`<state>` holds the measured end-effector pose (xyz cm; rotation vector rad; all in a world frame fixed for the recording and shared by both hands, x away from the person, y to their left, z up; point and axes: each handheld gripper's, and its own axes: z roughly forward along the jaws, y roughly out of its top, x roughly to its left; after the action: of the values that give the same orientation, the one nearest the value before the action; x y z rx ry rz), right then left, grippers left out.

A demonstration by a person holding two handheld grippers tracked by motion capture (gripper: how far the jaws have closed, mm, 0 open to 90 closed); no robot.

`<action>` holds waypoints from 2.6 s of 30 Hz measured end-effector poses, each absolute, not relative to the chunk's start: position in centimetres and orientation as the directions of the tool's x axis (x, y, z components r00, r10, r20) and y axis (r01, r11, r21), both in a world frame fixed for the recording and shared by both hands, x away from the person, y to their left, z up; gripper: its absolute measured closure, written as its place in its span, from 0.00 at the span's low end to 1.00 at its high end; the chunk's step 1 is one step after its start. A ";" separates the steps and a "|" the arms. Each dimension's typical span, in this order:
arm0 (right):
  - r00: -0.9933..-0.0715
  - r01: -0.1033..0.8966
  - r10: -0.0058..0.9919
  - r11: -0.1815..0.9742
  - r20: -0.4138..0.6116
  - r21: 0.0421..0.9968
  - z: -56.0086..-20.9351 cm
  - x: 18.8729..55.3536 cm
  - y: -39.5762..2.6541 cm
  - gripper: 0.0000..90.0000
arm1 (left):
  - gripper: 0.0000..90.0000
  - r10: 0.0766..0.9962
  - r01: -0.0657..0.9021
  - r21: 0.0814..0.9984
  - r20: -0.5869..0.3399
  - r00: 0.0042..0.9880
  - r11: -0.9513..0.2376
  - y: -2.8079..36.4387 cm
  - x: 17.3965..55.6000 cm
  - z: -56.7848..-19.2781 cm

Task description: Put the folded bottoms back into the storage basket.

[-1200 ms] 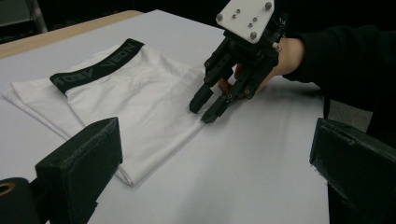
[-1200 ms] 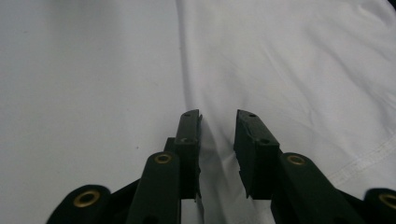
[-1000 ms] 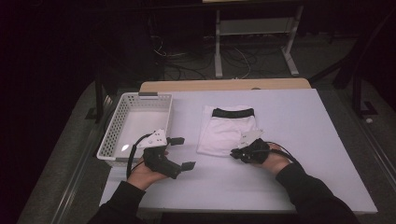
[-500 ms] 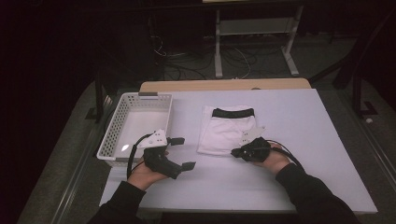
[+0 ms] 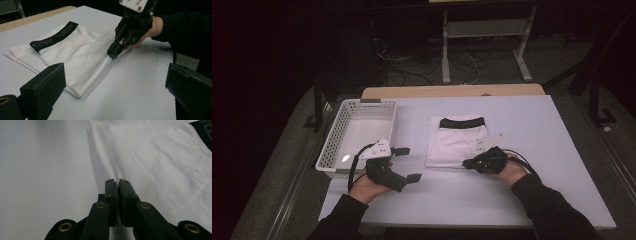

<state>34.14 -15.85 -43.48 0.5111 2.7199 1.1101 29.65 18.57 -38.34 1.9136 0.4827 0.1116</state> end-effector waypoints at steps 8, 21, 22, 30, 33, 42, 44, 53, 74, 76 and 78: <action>-0.931 0.254 0.364 0.661 -0.006 0.707 -43.2 33.7 -16.3 0.95 | 0.03 0.381 0.279 0.908 -0.149 0.912 -0.312 18.5 29.6 -38.4; -0.939 0.249 0.344 0.666 0.006 0.704 -43.0 32.2 -16.7 0.95 | 0.03 0.378 0.280 0.908 -0.151 0.913 -0.313 18.4 29.6 -38.4; -0.940 0.245 0.340 0.666 0.006 0.705 -43.0 32.1 -16.7 0.95 | 0.03 0.378 0.279 0.907 -0.150 0.914 -0.314 18.4 29.6 -38.4; -0.947 0.232 0.321 0.673 0.005 0.702 -42.9 31.3 -16.6 0.95 | 0.03 0.379 0.279 0.908 -0.150 0.913 -0.313 18.4 29.6 -38.4; -0.948 0.231 0.318 0.674 0.007 0.702 -42.9 31.0 -16.7 0.95 | 0.03 0.379 0.278 0.908 -0.149 0.913 -0.313 18.4 29.6 -38.4; -0.952 0.223 0.307 0.670 0.010 0.708 -42.5 29.9 -17.2 0.95 | 0.03 0.378 0.276 0.908 -0.147 0.914 -0.315 18.3 29.6 -38.4; -0.952 0.226 0.306 0.670 0.014 0.707 -42.5 29.6 -17.2 0.95 | 0.03 0.379 0.276 0.908 -0.146 0.914 -0.316 18.3 29.6 -38.4; -0.959 0.217 0.284 0.674 0.023 0.706 -42.4 28.2 -17.6 0.95 | 0.03 0.377 0.275 0.907 -0.145 0.915 -0.318 18.3 29.6 -38.4; -0.969 0.203 0.244 0.729 0.029 0.653 -43.9 26.2 -17.7 0.94 | 0.03 0.378 0.275 0.907 -0.145 0.915 -0.319 18.2 29.5 -38.4; -0.970 0.201 0.241 0.740 0.026 0.642 -44.0 26.1 -17.6 0.94 | 0.03 0.377 0.275 0.907 -0.145 0.915 -0.320 18.2 29.5 -38.4; -0.970 0.203 0.241 0.734 0.031 0.648 -44.0 26.2 -17.6 0.92 | 0.03 0.377 0.276 0.906 -0.145 0.915 -0.320 18.2 29.5 -38.4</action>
<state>26.16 -17.62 -43.99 0.3686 2.8733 1.0647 29.49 18.16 -38.43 1.9217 0.4774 0.1097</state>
